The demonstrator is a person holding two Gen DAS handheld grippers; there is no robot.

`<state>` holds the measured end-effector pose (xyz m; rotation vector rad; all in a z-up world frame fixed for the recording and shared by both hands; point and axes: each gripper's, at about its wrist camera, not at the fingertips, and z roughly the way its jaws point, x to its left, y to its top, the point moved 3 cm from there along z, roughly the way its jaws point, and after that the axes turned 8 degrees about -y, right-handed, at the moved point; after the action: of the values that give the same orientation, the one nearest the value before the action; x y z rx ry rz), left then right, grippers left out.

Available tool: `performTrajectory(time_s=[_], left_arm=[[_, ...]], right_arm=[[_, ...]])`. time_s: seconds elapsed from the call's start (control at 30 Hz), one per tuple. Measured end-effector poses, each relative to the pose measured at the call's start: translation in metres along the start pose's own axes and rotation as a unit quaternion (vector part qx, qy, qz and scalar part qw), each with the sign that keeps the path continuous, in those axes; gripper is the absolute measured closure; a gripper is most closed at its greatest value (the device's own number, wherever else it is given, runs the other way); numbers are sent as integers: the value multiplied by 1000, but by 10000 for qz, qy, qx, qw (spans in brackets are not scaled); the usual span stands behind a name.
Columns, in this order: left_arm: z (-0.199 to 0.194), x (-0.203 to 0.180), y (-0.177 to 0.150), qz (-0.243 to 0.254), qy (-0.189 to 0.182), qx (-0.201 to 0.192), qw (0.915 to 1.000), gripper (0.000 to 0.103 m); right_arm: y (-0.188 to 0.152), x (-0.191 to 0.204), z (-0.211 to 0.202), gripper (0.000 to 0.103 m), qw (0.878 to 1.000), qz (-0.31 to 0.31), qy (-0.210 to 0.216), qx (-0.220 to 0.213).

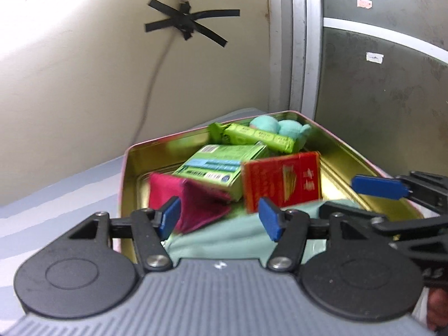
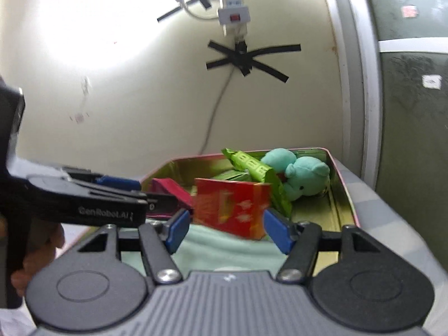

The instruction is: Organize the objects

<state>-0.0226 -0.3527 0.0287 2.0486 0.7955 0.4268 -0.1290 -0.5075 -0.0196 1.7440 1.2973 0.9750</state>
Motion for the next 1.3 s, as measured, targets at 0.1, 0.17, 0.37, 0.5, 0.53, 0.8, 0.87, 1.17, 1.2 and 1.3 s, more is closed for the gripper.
performTrajectory(time_s=[0.1,0.17,0.37,0.5,0.53,0.8,0.87,1.17,1.2,1.3], left_arm=[[-21,-1,-11,-33,137,-46,9999,35],[-34,0,-19,-65,190,-101,9997,34],[-69,1,-41,-65,344,-307,9989,21],[-86,4,-53,-111,412,-393,9983,12],[-90,5,-55,-141,437,-408,9981,9],[-113,14,-72,-323,686,-371,9964,0],[-117,15,-75,-286,754,-323,9962,0],[-133,15,-91,-295,920,-385,9946,0],[-135,15,-92,-305,923,-407,9944,0],[-137,14,-95,-268,942,-421,9943,0]], right_arm=[[-12,6,-29,42,9994,276,17,-209],[-18,10,-46,40,9984,462,36,-320],[-32,22,-87,31,9929,1016,103,-614],[-40,29,-110,25,9884,1320,95,-743],[-40,29,-115,19,9869,1420,98,-759],[-50,44,-135,1,9797,1842,132,-780],[-52,48,-137,0,9785,1916,155,-753],[-58,60,-138,0,9751,2156,190,-480],[-58,62,-138,0,9753,2150,189,-469],[-59,65,-137,0,9759,2129,184,-448]])
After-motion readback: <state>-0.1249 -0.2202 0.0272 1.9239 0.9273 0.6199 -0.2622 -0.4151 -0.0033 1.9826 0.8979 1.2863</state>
